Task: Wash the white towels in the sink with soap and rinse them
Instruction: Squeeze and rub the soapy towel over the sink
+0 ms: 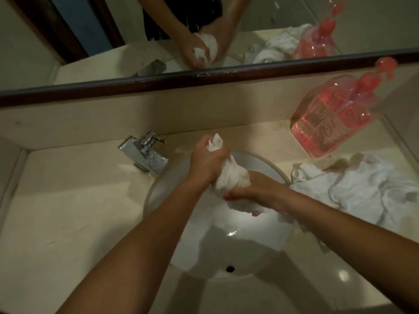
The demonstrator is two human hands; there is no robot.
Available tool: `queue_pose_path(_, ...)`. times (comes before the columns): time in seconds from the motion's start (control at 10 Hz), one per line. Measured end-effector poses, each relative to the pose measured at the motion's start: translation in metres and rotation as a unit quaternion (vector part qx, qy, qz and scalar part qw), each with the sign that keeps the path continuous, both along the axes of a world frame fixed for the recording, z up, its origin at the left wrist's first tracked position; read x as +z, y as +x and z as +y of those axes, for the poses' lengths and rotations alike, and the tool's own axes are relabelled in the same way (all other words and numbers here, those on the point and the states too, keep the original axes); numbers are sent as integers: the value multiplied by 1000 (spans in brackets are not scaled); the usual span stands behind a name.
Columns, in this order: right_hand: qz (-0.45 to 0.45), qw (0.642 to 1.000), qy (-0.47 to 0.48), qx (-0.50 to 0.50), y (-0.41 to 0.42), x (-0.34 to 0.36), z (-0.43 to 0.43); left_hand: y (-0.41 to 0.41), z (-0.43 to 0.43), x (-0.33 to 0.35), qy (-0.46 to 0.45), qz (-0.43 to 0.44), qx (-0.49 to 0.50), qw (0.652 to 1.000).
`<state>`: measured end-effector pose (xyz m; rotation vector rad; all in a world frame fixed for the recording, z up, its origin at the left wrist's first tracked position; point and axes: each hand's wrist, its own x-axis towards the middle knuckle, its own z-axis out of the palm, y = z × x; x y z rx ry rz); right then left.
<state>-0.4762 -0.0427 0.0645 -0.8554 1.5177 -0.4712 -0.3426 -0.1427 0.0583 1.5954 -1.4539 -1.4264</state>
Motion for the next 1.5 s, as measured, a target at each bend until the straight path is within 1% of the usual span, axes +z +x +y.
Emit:
queue_pose_path(0.1,55,992,-111,18,-1,-2,-5,3,-4,-2,20,26,56,998)
queue_pose_path(0.2,212,930,-277,116,2,-2,-7,4,-9,1,98,95,164,977)
queue_pose_path(0.3,358,842,-380,137,7,-11,-3,5,-12,8,166,160,221,948)
queue_pose_path(0.4,454,730,-497,117,7,-23,-5,5,-17,31,185,186,259,930)
queue_pose_path(0.5,382,819,-425,55,4,-18,-23,11,-15,53,130,147,107,975)
queue_pose_path(0.6,227,932,-280,-38,0,18,-31,30,-23,60,36,165,-8,986)
queue_pose_path(0.7,-196,969,-81,-131,-5,43,-22,50,-42,47,13,226,9,974)
queue_pose_path(0.8,-443,883,51,-144,1,37,-9,45,-47,34,18,317,-19,948)
queue_pose_path(0.9,-703,686,159,-96,10,24,-3,32,-48,25,148,461,-123,867)
queue_pose_path(1.0,-720,669,124,-138,17,22,-1,25,-41,23,233,512,-221,797)
queue_pose_path(1.1,-689,704,65,-161,14,22,1,22,-45,25,219,513,-195,807)
queue_pose_path(1.2,-680,716,75,-137,5,24,3,16,-50,33,198,469,-145,848)
queue_pose_path(1.3,-598,795,51,-90,2,36,5,15,-47,36,213,414,-122,877)
queue_pose_path(1.4,-377,919,51,-102,5,50,3,8,-37,38,218,292,-89,927)
queue_pose_path(1.5,-252,958,91,-100,13,46,-1,5,-29,22,175,175,-63,967)
